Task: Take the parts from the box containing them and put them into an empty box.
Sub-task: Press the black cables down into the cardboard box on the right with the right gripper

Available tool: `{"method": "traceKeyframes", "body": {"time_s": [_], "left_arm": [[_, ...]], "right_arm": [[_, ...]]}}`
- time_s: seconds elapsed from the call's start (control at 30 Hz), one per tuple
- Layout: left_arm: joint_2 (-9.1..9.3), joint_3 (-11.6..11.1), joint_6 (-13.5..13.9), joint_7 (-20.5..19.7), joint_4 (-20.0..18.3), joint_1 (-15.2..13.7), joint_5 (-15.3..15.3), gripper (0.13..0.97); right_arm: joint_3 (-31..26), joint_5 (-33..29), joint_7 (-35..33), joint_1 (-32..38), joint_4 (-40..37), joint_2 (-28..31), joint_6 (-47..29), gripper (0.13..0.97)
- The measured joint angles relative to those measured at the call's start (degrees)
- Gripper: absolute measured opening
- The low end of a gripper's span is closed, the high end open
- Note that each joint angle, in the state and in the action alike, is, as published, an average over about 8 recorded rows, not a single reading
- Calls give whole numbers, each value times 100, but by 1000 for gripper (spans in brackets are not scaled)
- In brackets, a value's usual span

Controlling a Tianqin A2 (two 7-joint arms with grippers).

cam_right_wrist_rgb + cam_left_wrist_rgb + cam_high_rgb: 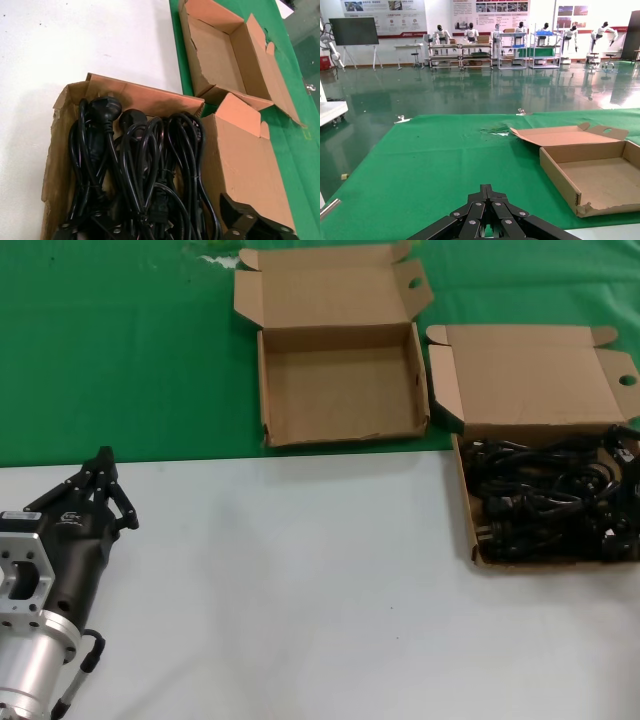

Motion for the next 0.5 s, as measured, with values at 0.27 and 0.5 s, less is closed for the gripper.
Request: {"method": "traceKeyframes", "body": {"time_s": [0.27,0.5], "left_arm": [[0,0,0,0,0,0,0,139],[0,0,0,0,0,0,0,139]], "right_arm": [[31,22,7,-62,13,17,25,583],[60,41,17,-114,38,53,31,447]]}}
